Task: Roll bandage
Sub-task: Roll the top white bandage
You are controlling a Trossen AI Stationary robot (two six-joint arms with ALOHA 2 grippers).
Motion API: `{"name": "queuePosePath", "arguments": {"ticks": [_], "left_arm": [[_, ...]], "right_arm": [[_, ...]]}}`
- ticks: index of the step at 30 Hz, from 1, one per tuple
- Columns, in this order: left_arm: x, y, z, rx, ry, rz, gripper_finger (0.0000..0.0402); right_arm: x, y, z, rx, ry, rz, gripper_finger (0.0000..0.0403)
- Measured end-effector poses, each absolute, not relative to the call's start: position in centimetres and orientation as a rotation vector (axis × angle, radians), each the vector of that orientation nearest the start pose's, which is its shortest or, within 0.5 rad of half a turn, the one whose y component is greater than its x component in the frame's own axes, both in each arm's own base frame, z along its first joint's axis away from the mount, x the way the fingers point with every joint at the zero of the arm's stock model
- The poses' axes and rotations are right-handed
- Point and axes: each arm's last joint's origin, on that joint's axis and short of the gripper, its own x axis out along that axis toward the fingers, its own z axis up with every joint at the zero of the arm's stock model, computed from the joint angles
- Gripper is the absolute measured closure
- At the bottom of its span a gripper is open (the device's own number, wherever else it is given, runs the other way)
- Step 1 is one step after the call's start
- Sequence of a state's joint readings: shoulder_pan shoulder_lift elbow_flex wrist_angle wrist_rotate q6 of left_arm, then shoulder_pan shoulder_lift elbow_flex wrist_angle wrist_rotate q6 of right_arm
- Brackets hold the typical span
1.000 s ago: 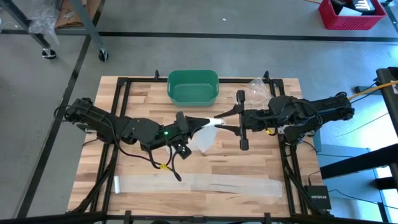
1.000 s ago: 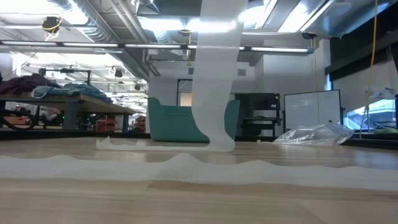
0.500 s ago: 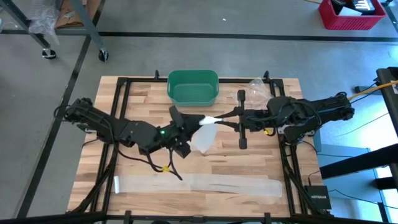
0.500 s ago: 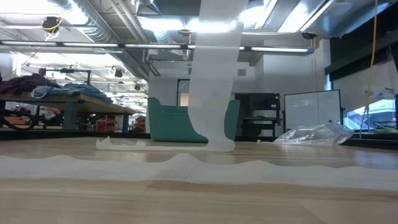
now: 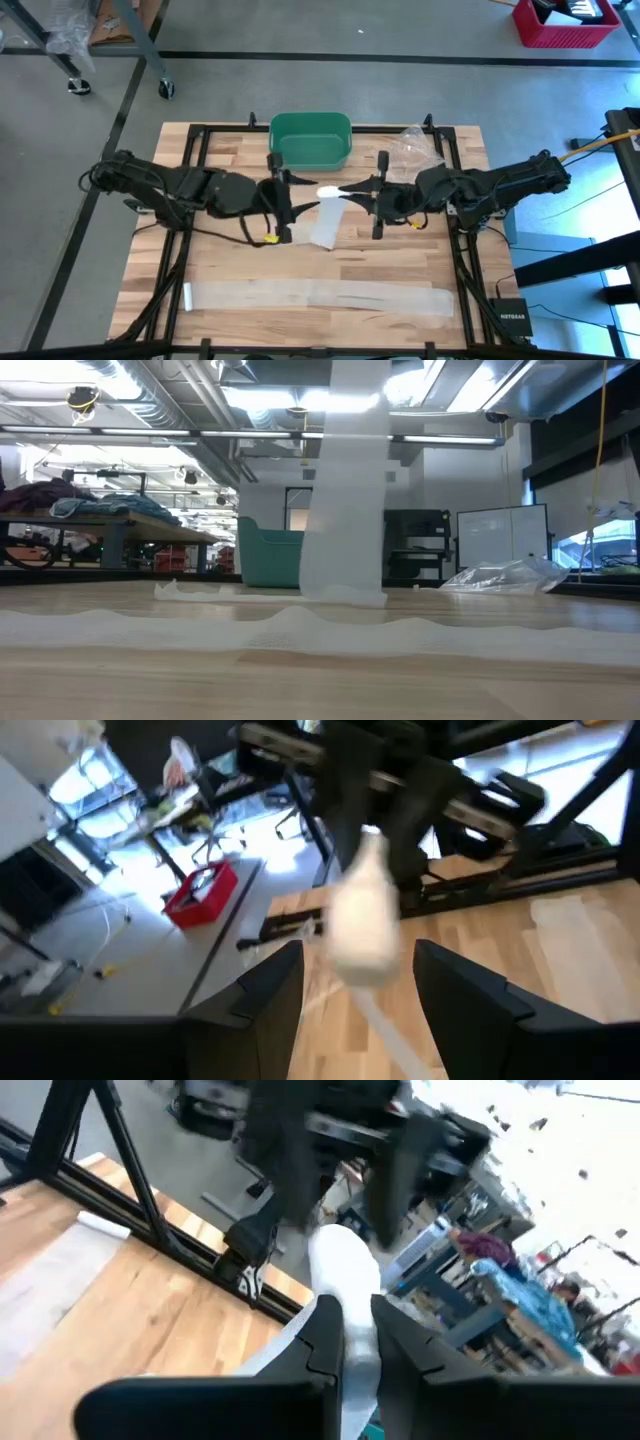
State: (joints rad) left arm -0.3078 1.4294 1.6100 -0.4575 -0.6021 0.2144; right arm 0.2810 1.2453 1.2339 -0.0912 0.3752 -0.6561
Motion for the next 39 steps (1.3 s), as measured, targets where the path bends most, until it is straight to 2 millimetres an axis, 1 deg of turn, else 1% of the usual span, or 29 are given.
{"name": "queuePosePath", "arguments": {"ticks": [3, 6, 8, 11, 15, 18, 20, 27, 30, 35, 39], "left_arm": [[29.6, -7.2, 43.6, 0.329, 0.322, 0.275, 0.0221], [30.2, -7.6, 42.1, 0.346, 0.321, 0.253, 0.0221], [30.1, -7.7, 41.0, 0.372, 0.31, 0.243, 0.0221], [29.5, -7.1, 39.7, 0.329, 0.254, 0.253, 0.0221], [28.5, -6.5, 38.2, 0.261, 0.189, 0.189, 0.0222], [28.3, -6.5, 36.7, 0.257, 0.183, 0.18, 0.0222], [28.4, -6.6, 36.4, 0.253, 0.174, 0.191, 0.0222], [28.5, -6.6, 36.4, 0.222, 0.158, 0.203, 0.0222], [28.6, -6.6, 36.6, 0.203, 0.136, 0.204, 0.0222], [28.8, -6.7, 36.4, 0.204, 0.139, 0.205, 0.0222], [28.8, -6.7, 36.4, 0.206, 0.141, 0.205, 0.0222]], "right_arm": [[27.1, 6.7, 38.2, -0.715, 0.117, -0.064, 0.037], [27.2, 6.7, 36.2, -0.734, 0.125, -0.069, 0.037], [27.2, 6.7, 35.0, -0.734, 0.129, -0.089, 0.037], [27.2, 6.6, 33.7, -0.727, 0.112, -0.108, 0.037], [27.1, 6.6, 33.7, -0.716, 0.091, -0.124, 0.037], [27.1, 6.7, 33.9, -0.697, 0.067, -0.104, 0.037], [27.3, 6.8, 33.9, -0.692, 0.052, -0.085, 0.037], [27.4, 6.8, 33.7, -0.657, 0.055, -0.069, 0.037], [27.7, 7.0, 33.3, -0.645, 0.068, -0.052, 0.037], [28.3, 7.1, 32.7, -0.648, 0.085, -0.065, 0.037], [28.3, 7.0, 32.9, -0.639, 0.072, -0.104, 0.037]]}}
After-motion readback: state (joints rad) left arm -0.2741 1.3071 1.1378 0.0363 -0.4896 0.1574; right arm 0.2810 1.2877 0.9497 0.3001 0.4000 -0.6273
